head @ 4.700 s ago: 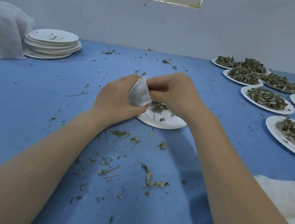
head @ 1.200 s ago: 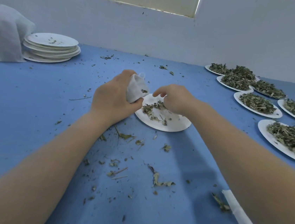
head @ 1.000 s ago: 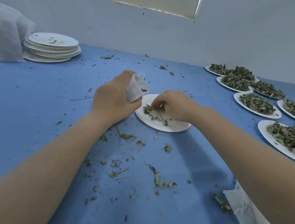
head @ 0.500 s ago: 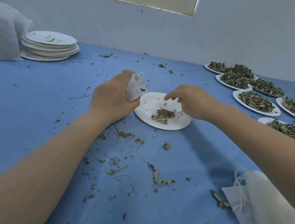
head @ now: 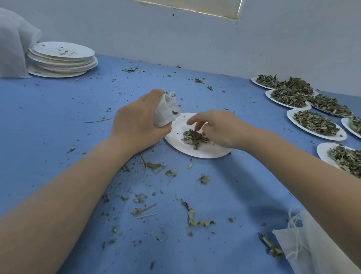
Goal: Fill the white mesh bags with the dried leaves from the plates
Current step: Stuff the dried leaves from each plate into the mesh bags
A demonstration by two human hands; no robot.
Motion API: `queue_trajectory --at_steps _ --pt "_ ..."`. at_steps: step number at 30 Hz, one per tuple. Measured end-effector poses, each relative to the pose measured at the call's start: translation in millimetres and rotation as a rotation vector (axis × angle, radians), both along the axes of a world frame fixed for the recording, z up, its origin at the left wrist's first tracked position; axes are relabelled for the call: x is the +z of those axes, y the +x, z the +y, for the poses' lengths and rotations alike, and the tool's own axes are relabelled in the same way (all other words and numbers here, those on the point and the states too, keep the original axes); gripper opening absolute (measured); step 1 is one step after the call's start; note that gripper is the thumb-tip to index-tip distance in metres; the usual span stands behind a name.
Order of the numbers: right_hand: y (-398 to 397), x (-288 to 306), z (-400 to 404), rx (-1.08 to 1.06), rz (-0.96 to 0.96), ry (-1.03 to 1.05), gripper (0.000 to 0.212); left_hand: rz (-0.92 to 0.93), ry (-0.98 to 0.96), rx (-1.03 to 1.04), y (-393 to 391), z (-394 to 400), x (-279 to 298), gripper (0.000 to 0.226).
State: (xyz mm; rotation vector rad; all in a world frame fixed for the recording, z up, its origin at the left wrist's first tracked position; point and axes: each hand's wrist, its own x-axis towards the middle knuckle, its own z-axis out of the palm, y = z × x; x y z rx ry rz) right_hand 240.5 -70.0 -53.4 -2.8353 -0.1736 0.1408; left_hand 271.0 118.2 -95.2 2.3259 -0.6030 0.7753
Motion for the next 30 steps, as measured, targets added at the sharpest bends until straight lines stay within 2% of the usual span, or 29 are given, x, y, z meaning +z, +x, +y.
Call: queue_trajectory --at_steps 5,10,18,20,23,24,28,30 --pt "-3.7 -6.3 -1.0 0.097 0.029 -0.159 0.036 0.014 0.005 0.009 0.0 0.8 0.6 0.047" --pt "-11.9 -7.8 -3.9 0.205 -0.092 -0.089 0.029 0.003 0.006 0.008 -0.2 0.7 0.8 0.046" --pt "-18.6 -10.2 6.5 0.131 -0.209 -0.021 0.019 -0.002 0.030 0.004 -0.9 1.0 0.8 0.048" --pt "-17.7 0.5 6.3 0.107 -0.216 0.055 0.019 0.001 0.035 0.002 -1.1 1.5 0.8 0.049" --pt "-15.0 26.1 6.1 0.049 -0.329 0.356 0.016 0.001 0.041 0.005 -0.6 1.4 0.4 0.049" --pt "-13.4 33.2 9.5 0.070 -0.370 0.372 0.016 0.005 0.044 0.008 -0.2 1.3 0.2 0.049" --pt "-5.5 45.0 39.5 0.214 -0.394 0.099 0.017 0.010 0.038 0.000 0.4 -0.5 -0.5 0.050" --pt "-0.1 42.8 51.5 0.241 -0.349 0.050 0.020 0.051 -0.037 -0.014 0.5 -0.8 -0.2 0.050"
